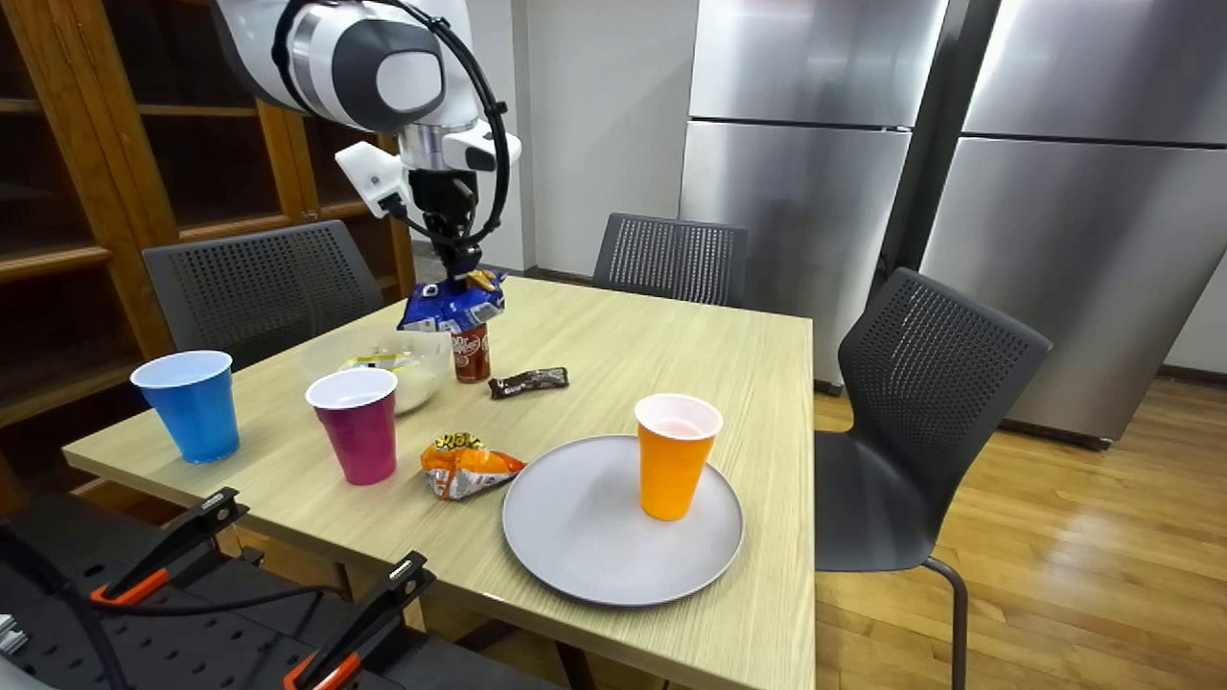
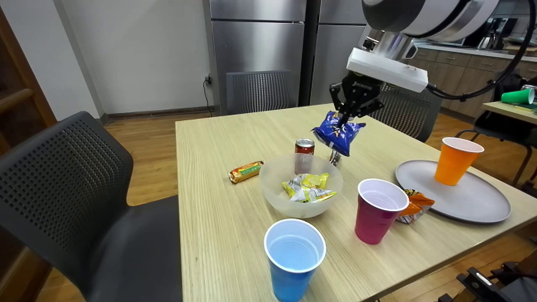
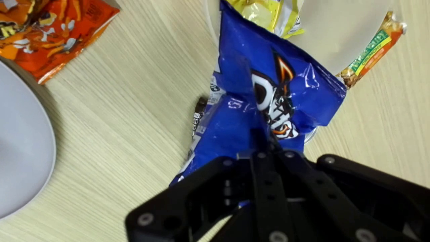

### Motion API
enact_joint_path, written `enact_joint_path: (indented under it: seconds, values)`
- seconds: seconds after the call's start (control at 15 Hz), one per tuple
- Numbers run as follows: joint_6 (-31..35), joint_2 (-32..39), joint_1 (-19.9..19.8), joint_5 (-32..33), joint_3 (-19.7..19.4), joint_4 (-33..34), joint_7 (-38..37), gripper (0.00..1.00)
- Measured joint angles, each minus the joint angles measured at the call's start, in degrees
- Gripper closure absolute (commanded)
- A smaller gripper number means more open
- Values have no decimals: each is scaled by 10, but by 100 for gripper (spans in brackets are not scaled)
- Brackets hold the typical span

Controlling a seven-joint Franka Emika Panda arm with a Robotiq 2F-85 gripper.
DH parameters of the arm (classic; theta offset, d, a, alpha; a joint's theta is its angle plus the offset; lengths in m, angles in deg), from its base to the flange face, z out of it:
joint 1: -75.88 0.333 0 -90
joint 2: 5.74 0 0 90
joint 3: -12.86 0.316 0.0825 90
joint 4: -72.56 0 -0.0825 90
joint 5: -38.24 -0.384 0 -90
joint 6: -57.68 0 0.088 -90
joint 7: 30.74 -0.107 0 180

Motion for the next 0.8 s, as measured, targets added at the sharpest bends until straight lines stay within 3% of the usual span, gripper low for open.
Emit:
enact_joint_path:
  seconds: [0.8]
  values:
    - [25,-20,68,28,34,-48,-1,100]
